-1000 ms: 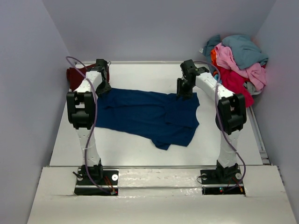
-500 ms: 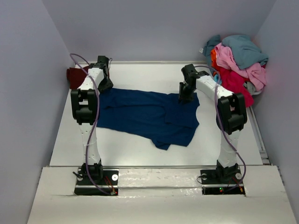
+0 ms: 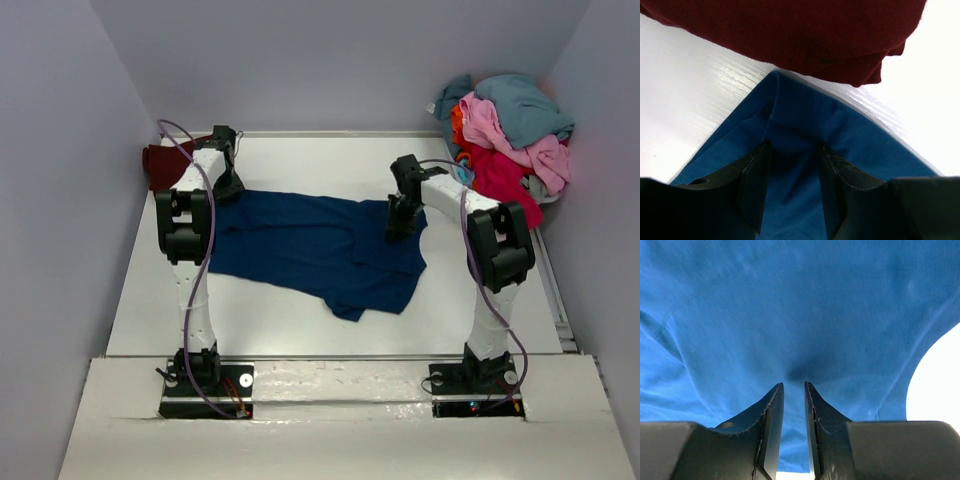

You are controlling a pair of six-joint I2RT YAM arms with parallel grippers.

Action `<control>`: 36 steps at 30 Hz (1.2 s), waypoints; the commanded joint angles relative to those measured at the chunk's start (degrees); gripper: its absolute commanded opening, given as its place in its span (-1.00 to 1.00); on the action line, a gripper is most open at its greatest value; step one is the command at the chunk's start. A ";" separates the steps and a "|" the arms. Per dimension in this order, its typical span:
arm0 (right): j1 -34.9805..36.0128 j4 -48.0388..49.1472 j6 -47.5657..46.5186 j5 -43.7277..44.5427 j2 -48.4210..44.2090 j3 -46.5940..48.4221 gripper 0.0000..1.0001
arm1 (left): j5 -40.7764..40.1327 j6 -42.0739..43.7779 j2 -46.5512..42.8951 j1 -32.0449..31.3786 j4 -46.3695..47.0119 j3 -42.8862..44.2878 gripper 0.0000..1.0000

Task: Fold and stack the t-shirts
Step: Fold the flattened tshirt in 1/3 of the way

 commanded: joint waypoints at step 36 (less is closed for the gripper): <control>-1.63 -0.44 6.51 -0.18 -6.65 -8.34 -0.86 | 2.04 -2.29 -7.56 2.06 4.62 -16.99 -0.48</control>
